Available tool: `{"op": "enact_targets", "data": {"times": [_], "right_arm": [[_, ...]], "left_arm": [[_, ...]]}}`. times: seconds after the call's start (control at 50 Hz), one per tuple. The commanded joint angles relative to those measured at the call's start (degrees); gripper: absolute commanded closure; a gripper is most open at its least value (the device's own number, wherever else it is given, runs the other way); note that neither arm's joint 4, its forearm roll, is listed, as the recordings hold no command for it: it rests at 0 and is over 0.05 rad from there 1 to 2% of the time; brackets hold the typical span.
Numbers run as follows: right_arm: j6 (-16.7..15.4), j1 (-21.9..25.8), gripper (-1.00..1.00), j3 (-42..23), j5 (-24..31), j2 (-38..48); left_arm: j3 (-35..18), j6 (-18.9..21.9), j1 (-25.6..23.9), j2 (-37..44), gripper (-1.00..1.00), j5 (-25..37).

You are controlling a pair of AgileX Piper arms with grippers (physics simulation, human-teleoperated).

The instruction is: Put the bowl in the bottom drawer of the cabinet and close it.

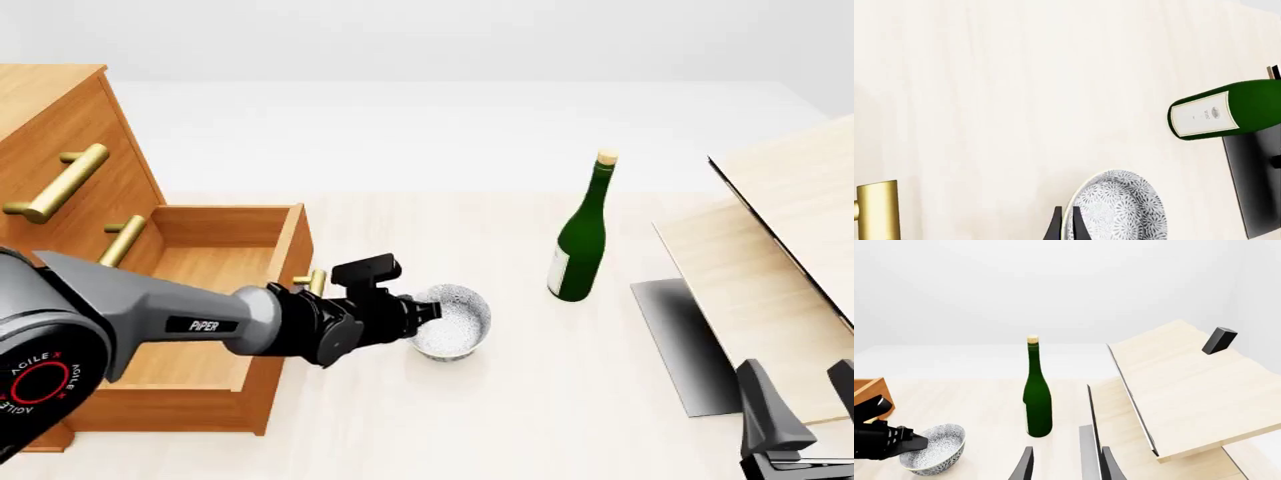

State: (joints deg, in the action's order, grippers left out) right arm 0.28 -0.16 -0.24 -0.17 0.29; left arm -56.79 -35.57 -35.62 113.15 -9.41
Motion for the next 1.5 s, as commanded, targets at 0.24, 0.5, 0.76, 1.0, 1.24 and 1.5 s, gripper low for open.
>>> {"op": "enact_targets", "data": {"times": [0.24,0.5,0.76,1.0,1.24,1.5], "right_arm": [[-0.01,-0.01,-1.00,0.00,0.00,0.00],[-0.01,-0.01,-1.00,0.00,0.00,0.00],[-0.01,0.00,-1.00,0.00,0.00,0.00],[0.02,-0.01,-1.00,0.00,-0.01,-0.01],[0.01,0.01,-1.00,0.00,0.00,0.00],[0.00,-0.01,-1.00,0.00,0.00,0.00]], "left_arm": [[2.18,0.35,-0.84,-3.35,1.00,-1.29],[4.10,2.11,-0.53,-8.57,1.00,-1.21],[5.22,3.72,0.06,-12.15,1.00,-0.42],[6.21,4.99,0.92,-15.40,1.00,0.56],[8.04,6.05,0.90,-20.13,1.00,1.63],[9.04,7.42,0.70,-24.85,1.00,3.11]]}}
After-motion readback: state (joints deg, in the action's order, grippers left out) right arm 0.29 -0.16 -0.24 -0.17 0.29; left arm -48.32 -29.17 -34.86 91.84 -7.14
